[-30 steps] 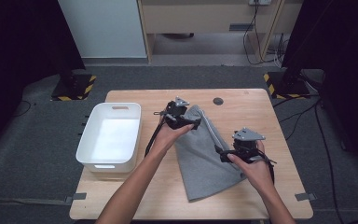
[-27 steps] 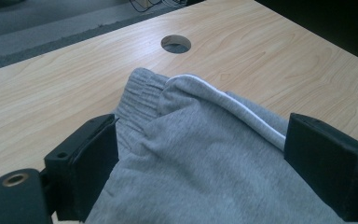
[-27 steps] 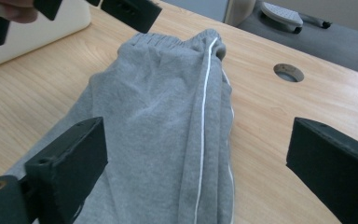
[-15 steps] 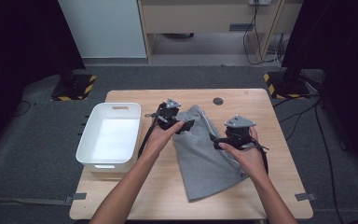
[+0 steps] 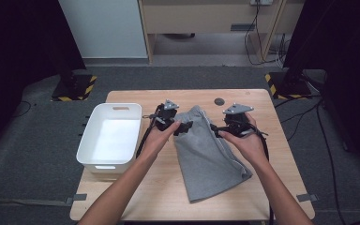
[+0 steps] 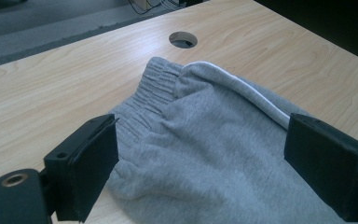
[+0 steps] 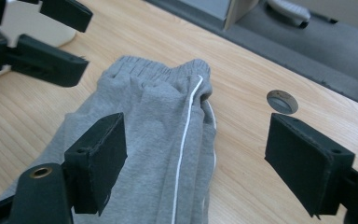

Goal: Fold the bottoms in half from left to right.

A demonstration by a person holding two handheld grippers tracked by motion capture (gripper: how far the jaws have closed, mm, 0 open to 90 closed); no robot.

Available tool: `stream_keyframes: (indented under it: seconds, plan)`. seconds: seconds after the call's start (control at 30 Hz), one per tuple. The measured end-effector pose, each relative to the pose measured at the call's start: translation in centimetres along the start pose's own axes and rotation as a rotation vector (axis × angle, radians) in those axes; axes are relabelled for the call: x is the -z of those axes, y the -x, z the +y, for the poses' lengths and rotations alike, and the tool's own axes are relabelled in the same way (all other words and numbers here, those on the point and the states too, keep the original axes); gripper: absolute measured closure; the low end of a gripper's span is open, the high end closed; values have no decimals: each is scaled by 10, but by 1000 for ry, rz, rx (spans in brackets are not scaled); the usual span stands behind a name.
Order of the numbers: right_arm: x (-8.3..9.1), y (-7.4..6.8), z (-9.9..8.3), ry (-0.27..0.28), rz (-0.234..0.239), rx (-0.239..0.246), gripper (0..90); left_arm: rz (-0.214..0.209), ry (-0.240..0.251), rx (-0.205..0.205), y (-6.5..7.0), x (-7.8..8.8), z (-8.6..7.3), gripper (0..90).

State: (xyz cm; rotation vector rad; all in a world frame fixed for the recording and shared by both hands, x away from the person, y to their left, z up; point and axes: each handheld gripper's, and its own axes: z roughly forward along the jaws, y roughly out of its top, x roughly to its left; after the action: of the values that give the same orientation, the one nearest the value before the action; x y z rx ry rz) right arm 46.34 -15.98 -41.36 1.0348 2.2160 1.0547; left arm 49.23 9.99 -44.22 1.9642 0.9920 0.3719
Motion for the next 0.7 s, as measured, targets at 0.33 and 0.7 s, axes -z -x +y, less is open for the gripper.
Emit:
stream_keyframes:
  seconds: [0.33, 0.7]
  plan:
    - [-21, 16, 25, -10, 0, 17, 211, 12, 20, 34, -7, 10, 0, 106]
    - [-40, 24, 50, 24, -40, 22, 215, 11, 13, 52, -11, 3, -6, 113]
